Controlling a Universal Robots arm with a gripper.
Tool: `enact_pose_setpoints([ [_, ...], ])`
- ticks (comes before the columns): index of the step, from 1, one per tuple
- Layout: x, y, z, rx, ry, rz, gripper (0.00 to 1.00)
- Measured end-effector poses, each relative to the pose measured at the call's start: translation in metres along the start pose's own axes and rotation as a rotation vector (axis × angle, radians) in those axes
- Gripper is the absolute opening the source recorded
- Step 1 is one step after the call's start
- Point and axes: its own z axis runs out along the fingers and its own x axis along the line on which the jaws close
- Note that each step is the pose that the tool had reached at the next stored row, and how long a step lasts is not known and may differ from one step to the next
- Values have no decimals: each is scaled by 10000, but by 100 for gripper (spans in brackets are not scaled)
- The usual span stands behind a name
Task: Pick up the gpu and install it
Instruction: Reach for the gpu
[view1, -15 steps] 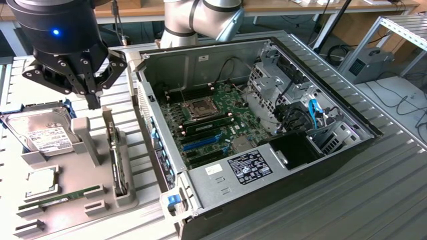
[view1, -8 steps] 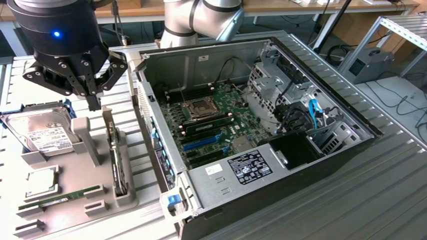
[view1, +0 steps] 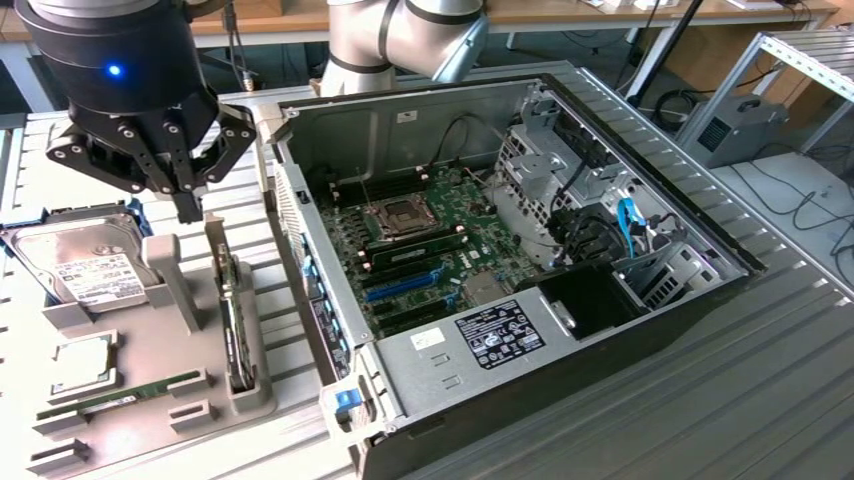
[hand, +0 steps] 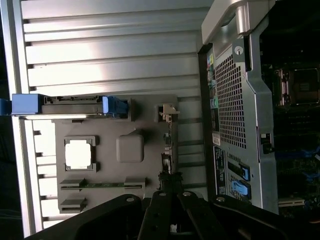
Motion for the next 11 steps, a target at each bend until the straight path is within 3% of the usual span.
enact_pose_setpoints([
  [11,-9,-26,7,0,-1,0,11],
])
